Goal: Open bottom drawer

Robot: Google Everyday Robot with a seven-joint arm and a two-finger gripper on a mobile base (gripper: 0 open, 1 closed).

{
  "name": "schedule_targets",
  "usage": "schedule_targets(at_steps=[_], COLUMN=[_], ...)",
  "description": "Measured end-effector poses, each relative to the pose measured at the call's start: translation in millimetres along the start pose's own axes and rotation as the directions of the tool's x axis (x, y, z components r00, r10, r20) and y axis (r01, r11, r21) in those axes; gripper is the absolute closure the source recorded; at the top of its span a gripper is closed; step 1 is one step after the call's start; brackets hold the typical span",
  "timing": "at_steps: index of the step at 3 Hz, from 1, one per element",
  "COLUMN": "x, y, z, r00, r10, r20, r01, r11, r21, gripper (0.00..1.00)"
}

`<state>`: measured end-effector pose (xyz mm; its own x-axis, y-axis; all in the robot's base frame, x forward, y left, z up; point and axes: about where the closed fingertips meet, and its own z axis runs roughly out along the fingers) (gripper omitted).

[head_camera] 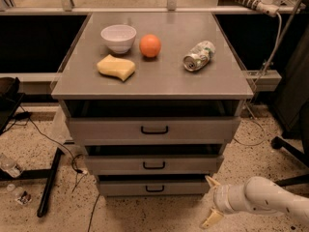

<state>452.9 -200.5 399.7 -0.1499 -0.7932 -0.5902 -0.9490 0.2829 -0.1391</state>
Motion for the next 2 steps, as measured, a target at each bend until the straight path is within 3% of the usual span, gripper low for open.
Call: schedule_targets(at_steps=[1,2], x=[7.1,27.5], y=[-5.8,-20.3], z=[16.5,53.8], r00=[0.999,0.991], r10=[-0.032,-0.115], r20=[-0.018,-0.067], r01=[0.032,0.118], r11=[0.9993,0.9919], r21=[0.017,0.047], gripper=[0.00,0.00])
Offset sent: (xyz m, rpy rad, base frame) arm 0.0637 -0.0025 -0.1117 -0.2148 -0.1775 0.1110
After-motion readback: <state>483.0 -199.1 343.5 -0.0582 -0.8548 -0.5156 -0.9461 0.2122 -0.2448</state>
